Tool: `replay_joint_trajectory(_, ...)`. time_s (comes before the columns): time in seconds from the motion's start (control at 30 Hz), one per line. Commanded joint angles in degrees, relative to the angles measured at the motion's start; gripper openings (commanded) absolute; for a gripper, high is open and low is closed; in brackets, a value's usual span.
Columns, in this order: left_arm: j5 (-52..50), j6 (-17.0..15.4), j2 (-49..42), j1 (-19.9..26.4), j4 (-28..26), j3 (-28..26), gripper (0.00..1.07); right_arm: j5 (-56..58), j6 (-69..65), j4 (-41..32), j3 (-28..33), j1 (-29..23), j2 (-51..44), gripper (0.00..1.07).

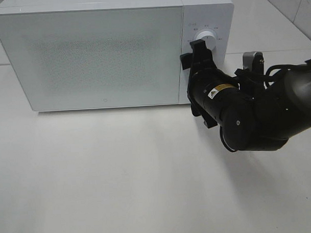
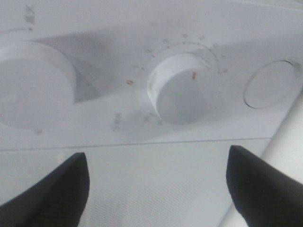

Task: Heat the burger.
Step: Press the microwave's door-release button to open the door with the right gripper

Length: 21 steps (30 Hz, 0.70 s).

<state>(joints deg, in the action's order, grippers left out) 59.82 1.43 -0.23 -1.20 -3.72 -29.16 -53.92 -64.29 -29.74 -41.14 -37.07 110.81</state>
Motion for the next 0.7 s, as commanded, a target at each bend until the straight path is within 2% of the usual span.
replay_joint_trajectory(0.03,-0.46,-0.17,-1.26,0.29,-0.23,0.23,1.00,2.75,3.21,1.03,0.69,0.40,-1.66,0.75)
replay_joint_trajectory(0.1,-0.46,-0.17,-1.26,0.29,-0.23,0.23,1.00,7.96,10.77,1.09,2.35,0.40,-5.04,0.75)
replay_joint_trajectory(0.2,-0.46,-0.17,-1.26,0.29,-0.23,0.23,1.00,9.57,13.81,1.09,2.58,0.40,-5.96,0.75)
replay_joint_trajectory(0.27,-0.46,-0.17,-1.26,0.29,-0.23,0.23,1.00,17.53,28.02,1.15,2.58,0.52,-9.85,0.75)
replay_joint_trajectory(0.37,-0.46,-0.17,-1.26,0.29,-0.23,0.23,1.00,19.31,32.03,1.15,2.58,0.52,-10.83,0.75)
replay_joint_trajectory(0.43,-0.46,-0.17,-1.26,0.29,-0.23,0.23,1.00,24.64,43.20,1.72,2.58,0.52,-13.29,0.75)
replay_joint_trajectory(0.47,-0.46,-0.17,-1.26,0.29,-0.23,0.23,1.00,24.64,43.20,1.72,2.58,0.52,-13.29,0.75)
replay_joint_trajectory(0.53,-0.46,-0.17,-1.26,0.29,-0.23,0.23,1.00,31.57,54.66,4.87,2.58,0.52,-15.70,0.75)
replay_joint_trajectory(0.63,-0.46,-0.17,-1.26,0.29,-0.23,0.23,1.00,33.58,56.67,6.53,2.52,0.52,-16.27,0.75)
replay_joint_trajectory(0.7,-0.46,-0.17,-1.26,0.29,-0.23,0.23,1.00,40.57,58.90,14.21,2.46,0.52,-18.91,0.75)
